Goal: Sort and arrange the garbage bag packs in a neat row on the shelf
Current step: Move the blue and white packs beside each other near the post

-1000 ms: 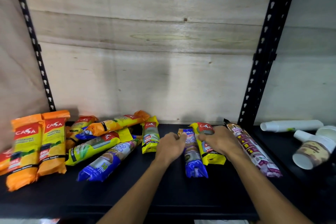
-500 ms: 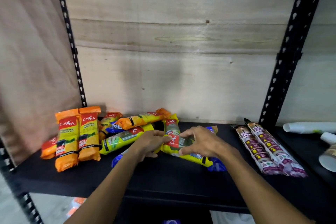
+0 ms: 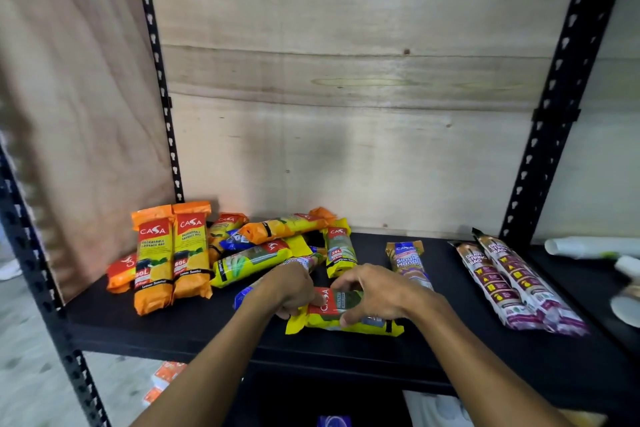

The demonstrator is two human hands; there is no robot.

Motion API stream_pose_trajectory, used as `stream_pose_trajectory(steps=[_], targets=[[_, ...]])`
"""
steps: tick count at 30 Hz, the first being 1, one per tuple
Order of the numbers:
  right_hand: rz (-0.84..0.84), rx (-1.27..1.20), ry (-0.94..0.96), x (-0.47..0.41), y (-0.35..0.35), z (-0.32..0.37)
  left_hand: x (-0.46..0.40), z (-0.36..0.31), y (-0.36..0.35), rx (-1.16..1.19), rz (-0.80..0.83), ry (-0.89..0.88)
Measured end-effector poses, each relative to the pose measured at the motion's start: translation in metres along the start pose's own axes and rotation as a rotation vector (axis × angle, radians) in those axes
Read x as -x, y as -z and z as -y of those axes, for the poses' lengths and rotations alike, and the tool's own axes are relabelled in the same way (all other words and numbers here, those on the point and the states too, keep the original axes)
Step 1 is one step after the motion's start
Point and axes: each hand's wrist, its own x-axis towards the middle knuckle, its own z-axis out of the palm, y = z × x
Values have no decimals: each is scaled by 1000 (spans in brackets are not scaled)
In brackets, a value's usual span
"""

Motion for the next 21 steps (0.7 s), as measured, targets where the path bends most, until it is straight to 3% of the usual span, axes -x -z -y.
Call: stream_pose_trajectory(steps=[8,11,14,16,21], targets=[[90,-148,-34,-1,9,-5,-9,0,2,-88,2,12],[-61,-303,-100,-1,22,-14,-12,0,4,-107,-46,-22],[-343,37,-331,-10,28,-34,-18,-3,0,-165,-192,-78],[-378,194,-507,-11,24,-43,-26,-7,-6,-165,-238,-104],[-383,98,-684,-14,15,-53,-42,-22,-24,-139,-337,-154]])
